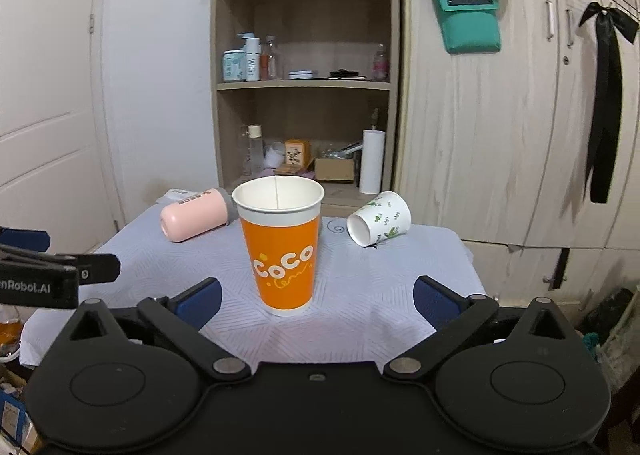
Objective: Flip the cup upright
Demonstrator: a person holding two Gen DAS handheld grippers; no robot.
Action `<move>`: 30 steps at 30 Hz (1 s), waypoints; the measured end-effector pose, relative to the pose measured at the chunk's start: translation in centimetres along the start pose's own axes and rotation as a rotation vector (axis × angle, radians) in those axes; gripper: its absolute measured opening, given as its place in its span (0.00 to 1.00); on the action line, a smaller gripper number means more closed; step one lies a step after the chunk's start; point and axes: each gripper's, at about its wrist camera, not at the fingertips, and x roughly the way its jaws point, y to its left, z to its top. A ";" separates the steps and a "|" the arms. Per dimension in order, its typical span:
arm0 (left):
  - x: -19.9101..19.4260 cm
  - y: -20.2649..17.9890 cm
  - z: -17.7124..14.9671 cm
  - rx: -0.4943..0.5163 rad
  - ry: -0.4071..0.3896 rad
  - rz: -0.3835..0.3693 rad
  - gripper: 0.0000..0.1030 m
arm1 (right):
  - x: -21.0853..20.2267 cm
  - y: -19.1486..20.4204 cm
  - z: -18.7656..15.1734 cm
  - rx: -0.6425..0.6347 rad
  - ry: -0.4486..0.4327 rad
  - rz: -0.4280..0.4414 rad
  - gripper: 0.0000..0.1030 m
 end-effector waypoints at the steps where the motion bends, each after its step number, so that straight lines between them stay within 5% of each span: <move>1: -0.2 0.0 -0.1 -0.003 0.003 -0.002 1.00 | -0.1 0.1 0.0 0.009 0.003 0.000 1.00; 30: 0.7 2.0 -0.7 -0.030 0.050 0.084 1.00 | 0.3 1.7 0.0 0.053 0.062 -0.074 1.00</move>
